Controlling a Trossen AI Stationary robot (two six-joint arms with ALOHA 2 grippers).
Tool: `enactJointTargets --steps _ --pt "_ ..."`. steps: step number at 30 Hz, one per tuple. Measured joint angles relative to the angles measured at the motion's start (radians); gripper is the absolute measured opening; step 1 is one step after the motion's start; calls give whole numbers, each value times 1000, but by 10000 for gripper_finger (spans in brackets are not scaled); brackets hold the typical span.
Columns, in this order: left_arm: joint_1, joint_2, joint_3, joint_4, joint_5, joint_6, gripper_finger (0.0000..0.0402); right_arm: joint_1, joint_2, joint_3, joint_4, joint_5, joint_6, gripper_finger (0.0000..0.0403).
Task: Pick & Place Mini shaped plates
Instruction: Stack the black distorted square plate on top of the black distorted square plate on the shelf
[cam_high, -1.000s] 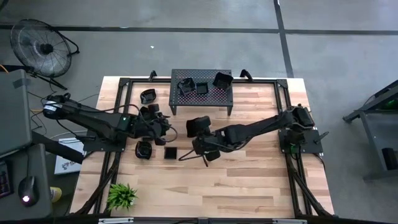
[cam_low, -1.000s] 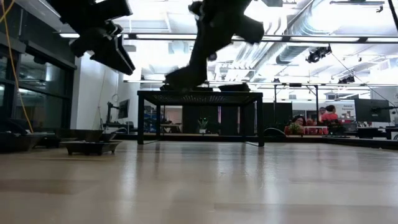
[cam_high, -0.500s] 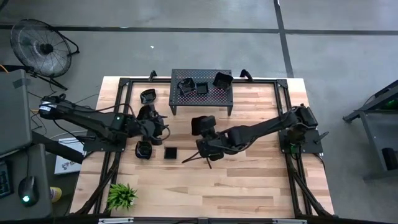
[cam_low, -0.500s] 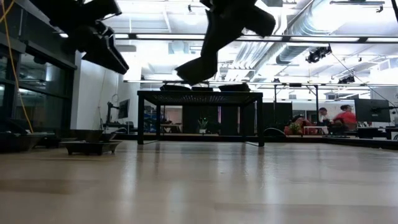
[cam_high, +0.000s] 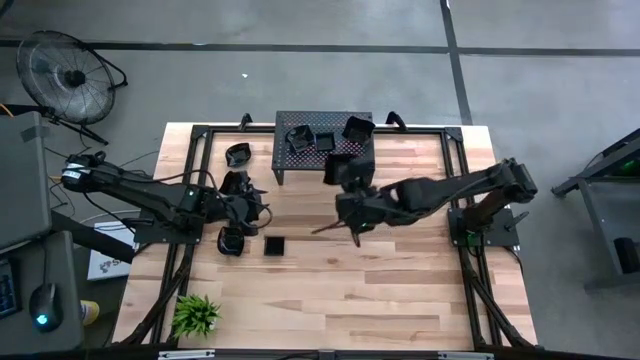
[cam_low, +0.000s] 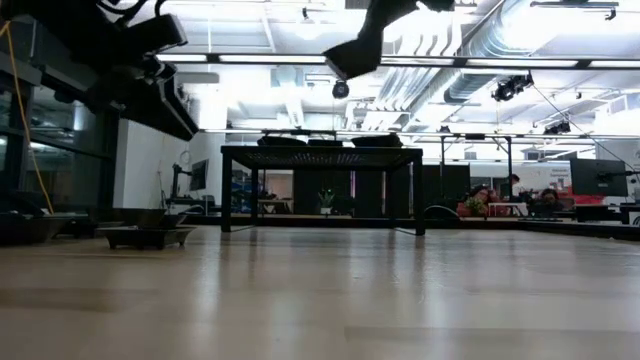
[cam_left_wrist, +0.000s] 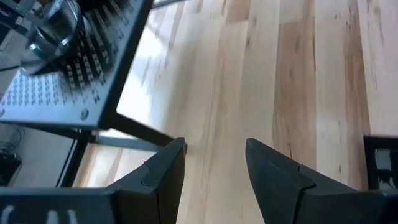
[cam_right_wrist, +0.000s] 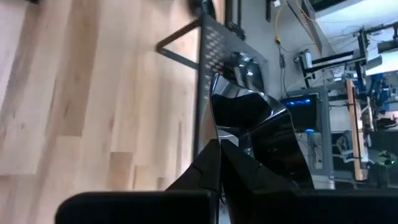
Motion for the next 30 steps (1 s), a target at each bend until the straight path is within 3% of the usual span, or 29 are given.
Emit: enactJointTargets --steps 15,26,30 --pt "0 0 -47 62 15 7 165 -185 -128 -7 -39 -45 16 0" --pt "0 0 -47 68 30 7 165 -286 -333 -407 408 -109 -68 0" --pt "0 0 -47 99 27 19 165 -329 -421 -519 495 -160 -72 0"
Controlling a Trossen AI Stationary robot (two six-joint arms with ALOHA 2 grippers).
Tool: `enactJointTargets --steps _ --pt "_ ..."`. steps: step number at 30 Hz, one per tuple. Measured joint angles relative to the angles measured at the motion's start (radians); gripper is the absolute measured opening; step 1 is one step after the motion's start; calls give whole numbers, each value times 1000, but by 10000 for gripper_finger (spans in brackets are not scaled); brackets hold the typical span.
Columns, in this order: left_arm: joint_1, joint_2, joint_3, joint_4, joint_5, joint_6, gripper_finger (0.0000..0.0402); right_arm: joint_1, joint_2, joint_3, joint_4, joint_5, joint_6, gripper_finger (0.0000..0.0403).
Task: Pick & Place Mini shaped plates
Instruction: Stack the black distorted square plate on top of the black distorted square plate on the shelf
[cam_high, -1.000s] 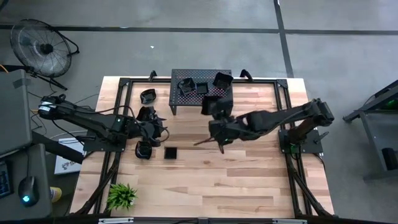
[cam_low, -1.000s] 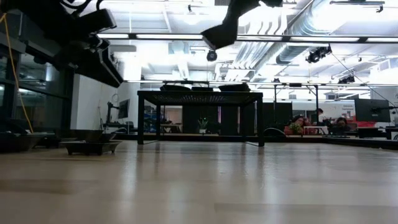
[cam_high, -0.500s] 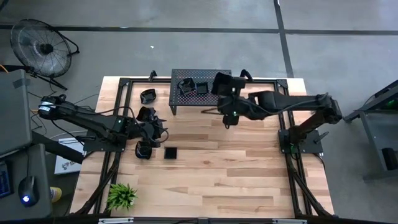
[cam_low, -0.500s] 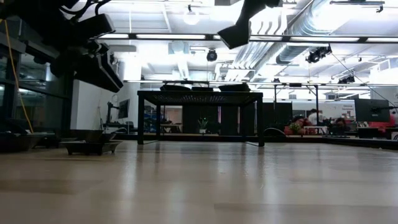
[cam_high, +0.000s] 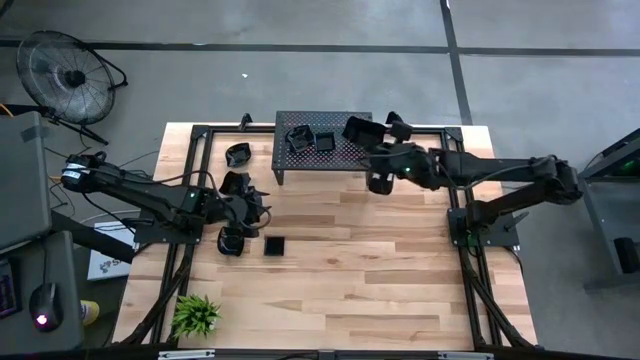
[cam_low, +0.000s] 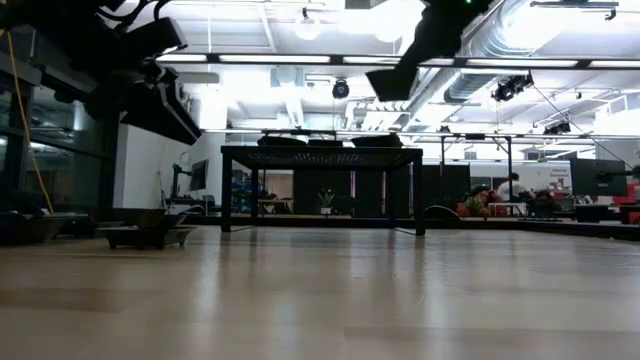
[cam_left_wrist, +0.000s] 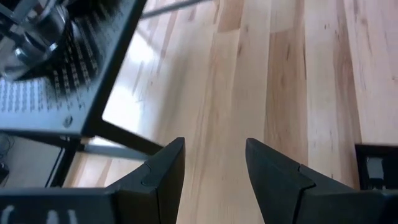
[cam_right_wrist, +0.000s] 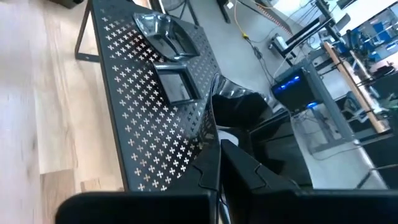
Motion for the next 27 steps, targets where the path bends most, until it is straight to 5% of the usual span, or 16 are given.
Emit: enactJointTargets --steps 17,27 --pt "0 0 0 68 9 37 165 -134 71 -52 166 -80 71 0" --pt "0 0 0 66 18 36 165 -152 187 -52 259 10 62 0"
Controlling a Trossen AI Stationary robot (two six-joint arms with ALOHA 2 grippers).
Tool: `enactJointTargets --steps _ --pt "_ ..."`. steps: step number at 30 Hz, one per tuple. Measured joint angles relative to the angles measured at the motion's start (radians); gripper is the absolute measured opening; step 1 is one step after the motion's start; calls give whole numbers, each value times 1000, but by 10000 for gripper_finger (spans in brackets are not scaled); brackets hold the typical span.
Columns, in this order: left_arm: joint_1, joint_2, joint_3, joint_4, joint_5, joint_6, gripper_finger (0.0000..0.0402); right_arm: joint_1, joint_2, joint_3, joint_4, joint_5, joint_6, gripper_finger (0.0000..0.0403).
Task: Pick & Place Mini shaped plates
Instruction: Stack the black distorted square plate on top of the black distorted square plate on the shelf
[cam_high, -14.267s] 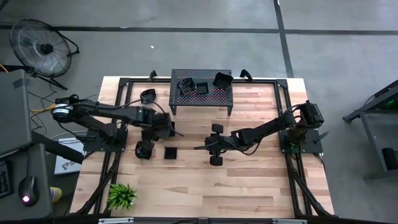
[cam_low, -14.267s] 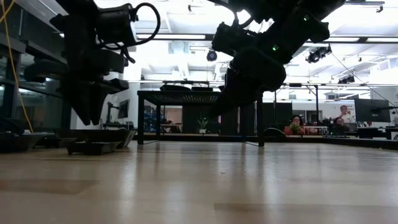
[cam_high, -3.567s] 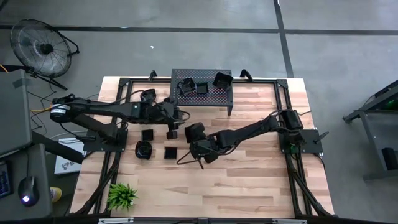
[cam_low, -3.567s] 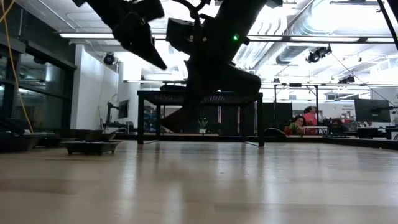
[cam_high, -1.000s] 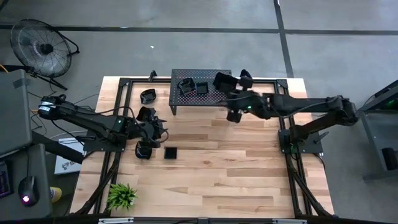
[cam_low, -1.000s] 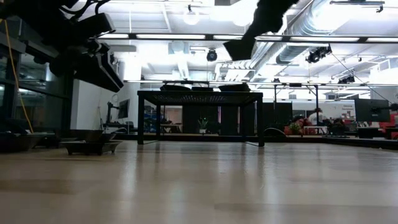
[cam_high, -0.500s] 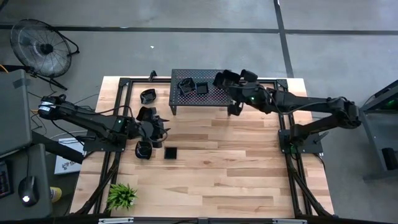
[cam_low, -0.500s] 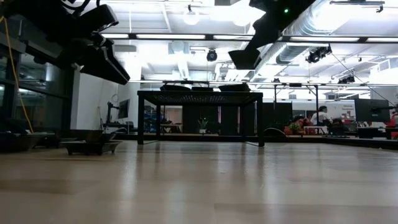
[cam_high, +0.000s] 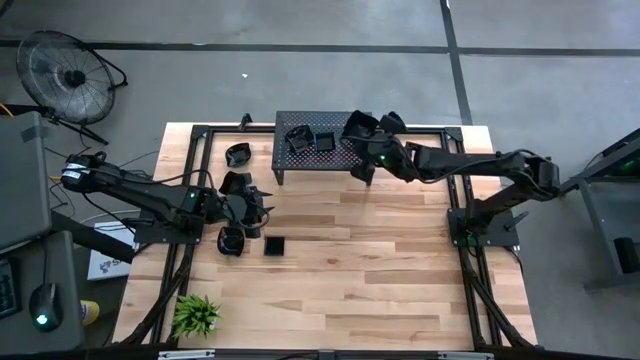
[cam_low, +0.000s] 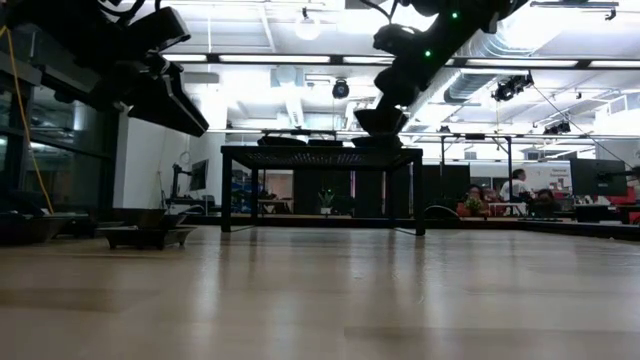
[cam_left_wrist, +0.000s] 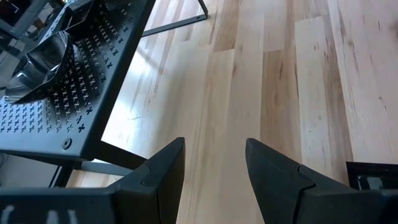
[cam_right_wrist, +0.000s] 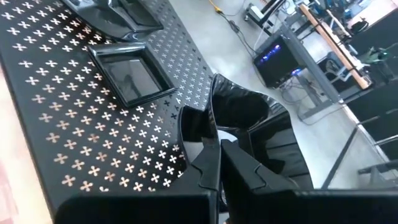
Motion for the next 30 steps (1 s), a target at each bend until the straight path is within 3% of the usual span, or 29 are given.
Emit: enactJointTargets --steps 30 --pt "0 0 0 -3 0 5 165 -87 0 0 3 -166 91 0"
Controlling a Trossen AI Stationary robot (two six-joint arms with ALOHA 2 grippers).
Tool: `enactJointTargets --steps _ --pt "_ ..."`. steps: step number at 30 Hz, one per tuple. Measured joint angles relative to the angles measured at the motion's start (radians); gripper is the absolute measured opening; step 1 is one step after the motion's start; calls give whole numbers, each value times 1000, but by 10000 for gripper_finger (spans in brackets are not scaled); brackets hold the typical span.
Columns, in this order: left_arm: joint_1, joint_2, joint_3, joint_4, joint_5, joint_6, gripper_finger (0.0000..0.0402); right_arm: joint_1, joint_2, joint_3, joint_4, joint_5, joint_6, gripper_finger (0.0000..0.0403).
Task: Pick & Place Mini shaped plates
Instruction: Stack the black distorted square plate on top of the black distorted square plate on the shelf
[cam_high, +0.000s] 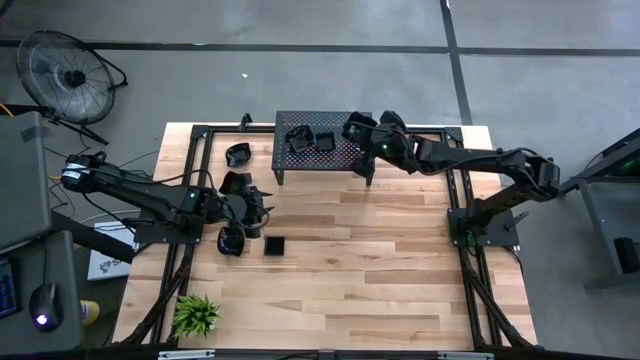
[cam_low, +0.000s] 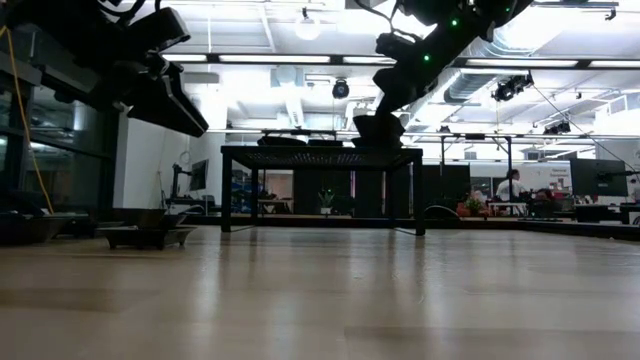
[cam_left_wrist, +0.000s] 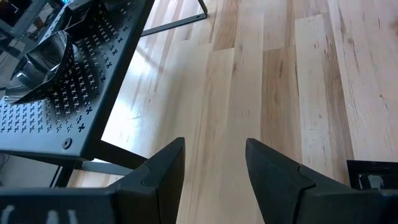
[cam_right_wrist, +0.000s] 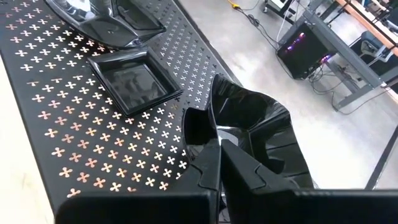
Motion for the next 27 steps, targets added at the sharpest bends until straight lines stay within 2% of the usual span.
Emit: enactJointTargets --steps 18,27 --pt "0 0 1 0 0 0 165 -13 1 0 0 -28 -14 0" --pt "0 0 1 -5 1 0 165 -18 67 0 31 -26 -22 0"
